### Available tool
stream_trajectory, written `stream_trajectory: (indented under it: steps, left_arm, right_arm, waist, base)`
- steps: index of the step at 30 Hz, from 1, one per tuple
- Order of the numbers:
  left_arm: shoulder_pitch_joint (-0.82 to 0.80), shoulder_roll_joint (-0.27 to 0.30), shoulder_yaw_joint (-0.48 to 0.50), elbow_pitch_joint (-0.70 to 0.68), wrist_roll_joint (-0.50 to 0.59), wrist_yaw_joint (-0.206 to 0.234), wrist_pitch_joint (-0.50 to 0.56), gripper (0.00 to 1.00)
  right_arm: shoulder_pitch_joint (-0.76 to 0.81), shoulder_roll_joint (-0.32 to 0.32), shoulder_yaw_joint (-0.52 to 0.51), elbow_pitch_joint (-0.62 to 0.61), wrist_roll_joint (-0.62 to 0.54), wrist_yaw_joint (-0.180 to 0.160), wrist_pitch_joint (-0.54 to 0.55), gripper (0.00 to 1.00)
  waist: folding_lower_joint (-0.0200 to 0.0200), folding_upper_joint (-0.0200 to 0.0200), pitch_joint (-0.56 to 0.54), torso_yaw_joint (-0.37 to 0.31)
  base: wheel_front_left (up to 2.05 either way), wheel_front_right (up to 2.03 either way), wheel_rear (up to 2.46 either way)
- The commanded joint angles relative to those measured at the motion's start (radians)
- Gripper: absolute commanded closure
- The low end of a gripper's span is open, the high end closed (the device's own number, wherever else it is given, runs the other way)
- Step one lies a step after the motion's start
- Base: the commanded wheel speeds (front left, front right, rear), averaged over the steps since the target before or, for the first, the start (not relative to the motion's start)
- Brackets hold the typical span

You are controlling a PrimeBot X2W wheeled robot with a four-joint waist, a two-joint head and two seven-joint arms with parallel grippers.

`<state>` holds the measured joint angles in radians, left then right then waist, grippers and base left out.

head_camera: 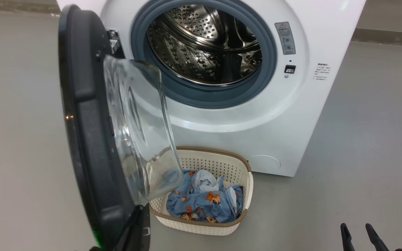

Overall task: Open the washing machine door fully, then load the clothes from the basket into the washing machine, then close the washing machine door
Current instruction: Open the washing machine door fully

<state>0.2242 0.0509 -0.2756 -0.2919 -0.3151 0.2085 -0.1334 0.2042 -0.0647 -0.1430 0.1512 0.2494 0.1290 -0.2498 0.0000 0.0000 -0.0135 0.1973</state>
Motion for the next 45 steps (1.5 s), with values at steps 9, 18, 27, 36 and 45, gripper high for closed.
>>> stream_trajectory:
  steps: [9, 18, 27, 36, 45]
  left_arm:
    - [-0.032, 0.023, 0.113, -0.019, -0.024, 0.044, -0.017, 1.00]
    - [-0.064, 0.031, 0.207, 0.046, -0.073, 0.065, -0.053, 1.00]
    - [-0.133, 0.049, 0.305, 0.159, -0.113, 0.073, -0.092, 1.00]
    - [-0.232, 0.070, 0.432, 0.282, -0.155, 0.080, -0.121, 1.00]
    - [-0.315, 0.106, 0.537, 0.412, -0.147, 0.055, -0.128, 1.00]
  right_arm:
    - [-0.014, -0.014, 0.023, -0.018, 0.009, 0.002, -0.012, 0.00]
    - [-0.022, -0.017, 0.034, -0.020, 0.006, 0.002, -0.012, 0.00]
    - [-0.024, -0.023, 0.040, -0.018, 0.004, 0.002, -0.012, 0.00]
    - [-0.022, -0.029, 0.045, -0.010, 0.008, 0.002, -0.012, 0.00]
    - [-0.018, -0.027, 0.047, 0.000, 0.009, 0.002, -0.012, 0.00]
  waist:
    - [0.0000, 0.0000, 0.015, 0.060]
    - [0.0000, 0.0000, 0.025, 0.098]
    - [0.0000, 0.0000, 0.026, 0.103]
    - [0.0000, 0.0000, 0.024, 0.080]
    - [0.0000, 0.0000, 0.010, 0.055]
  base:
    - [0.00, 0.00, 0.00]
    - [0.00, 0.00, 0.00]
    - [0.00, 0.00, 0.00]
    - [0.00, 0.00, 0.00]
    - [0.00, 0.00, 0.00]
